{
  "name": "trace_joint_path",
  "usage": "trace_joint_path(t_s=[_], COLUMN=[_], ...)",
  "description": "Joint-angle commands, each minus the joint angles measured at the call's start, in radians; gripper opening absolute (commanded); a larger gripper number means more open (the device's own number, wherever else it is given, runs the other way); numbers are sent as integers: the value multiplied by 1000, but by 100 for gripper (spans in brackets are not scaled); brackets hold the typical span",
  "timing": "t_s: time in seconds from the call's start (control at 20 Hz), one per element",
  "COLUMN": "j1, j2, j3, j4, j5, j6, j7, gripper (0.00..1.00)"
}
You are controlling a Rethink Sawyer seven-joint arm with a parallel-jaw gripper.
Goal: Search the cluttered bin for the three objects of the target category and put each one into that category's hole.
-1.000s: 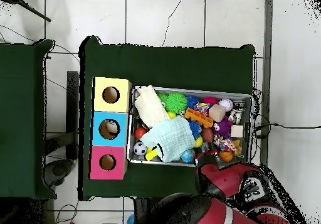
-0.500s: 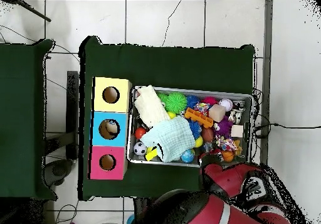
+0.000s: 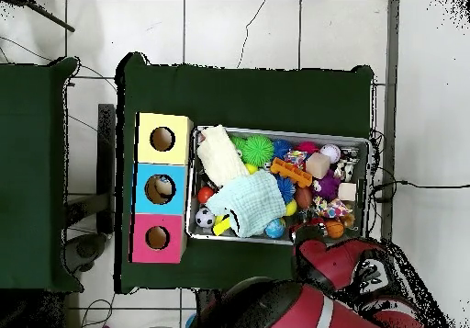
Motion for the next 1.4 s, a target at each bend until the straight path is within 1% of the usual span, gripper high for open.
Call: trace_joint_path(t_s=[0.05,0.35,0.5,0.7,0.85,0.95,1.0,1.05,1.2,1.4], j1=[-20,-29,-41,-71,-105,-138,-154,-183,-234,-270], j2=[109,103,76,1,-81,-153,-182,-215,-287,-360], j3=[95,108,130,177,226,272,291,331,396,446], j4=[-86,-80,-59,14,88,152,178,209,274,340], j5=[9,-5,-21,-52,-64,-64,-58,-48,-7,38], j6=[55,72,100,155,212,257,275,312,376,433], j7=[82,85,92,99,93,81,73,51,1,-32], gripper=[0,0,0,0,0,0,0,0,0,0])
